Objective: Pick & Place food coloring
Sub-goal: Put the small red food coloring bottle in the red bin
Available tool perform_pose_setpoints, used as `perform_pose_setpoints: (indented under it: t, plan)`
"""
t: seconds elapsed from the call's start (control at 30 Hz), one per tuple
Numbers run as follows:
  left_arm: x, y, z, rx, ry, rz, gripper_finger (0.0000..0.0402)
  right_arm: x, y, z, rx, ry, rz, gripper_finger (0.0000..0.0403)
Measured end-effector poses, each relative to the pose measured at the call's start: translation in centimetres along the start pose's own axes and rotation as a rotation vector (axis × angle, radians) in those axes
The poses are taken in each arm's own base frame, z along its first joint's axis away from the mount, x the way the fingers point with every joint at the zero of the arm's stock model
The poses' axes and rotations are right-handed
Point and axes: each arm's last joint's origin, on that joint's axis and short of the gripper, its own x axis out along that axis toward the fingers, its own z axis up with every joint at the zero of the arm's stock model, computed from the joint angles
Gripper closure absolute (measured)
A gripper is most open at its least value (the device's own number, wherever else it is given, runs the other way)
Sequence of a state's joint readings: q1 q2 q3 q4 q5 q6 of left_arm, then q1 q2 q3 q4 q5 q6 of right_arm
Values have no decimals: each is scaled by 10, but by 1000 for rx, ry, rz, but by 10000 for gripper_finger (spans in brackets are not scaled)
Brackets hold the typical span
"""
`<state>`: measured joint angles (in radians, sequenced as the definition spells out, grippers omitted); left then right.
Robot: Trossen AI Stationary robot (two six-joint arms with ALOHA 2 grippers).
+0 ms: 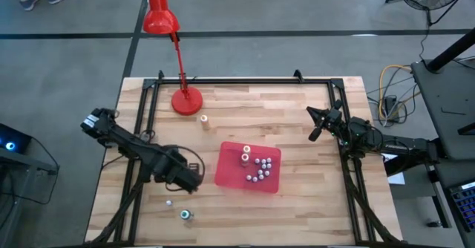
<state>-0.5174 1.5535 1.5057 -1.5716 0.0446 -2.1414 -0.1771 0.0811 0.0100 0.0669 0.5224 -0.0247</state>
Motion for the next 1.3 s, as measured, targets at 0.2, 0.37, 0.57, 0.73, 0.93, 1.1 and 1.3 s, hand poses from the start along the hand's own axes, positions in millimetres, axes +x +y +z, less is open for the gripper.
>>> perform_pose_setpoints:
  t: [0.2,0.37,0.57,0.73,0.93,1.1,1.3]
  plan:
    - [18,18,-19,-61,95,83,248,0,0,0,3,0,0,394]
    - [34,24,-31,-73,105,67,248,0,0,0,-9,0,0,394]
    - [65,25,-38,-109,112,57,248,0,0,0,2,0,0,394]
    - [94,24,-43,-114,170,19,248,0,0,0,-2,0,0,394]
    - [112,24,-41,-127,182,13,248,0,0,0,-8,0,0,394]
    - [115,27,-40,-134,166,25,248,0,0,0,2,0,0,394]
    - [122,34,-42,-116,148,42,248,0,0,0,3,0,0,394]
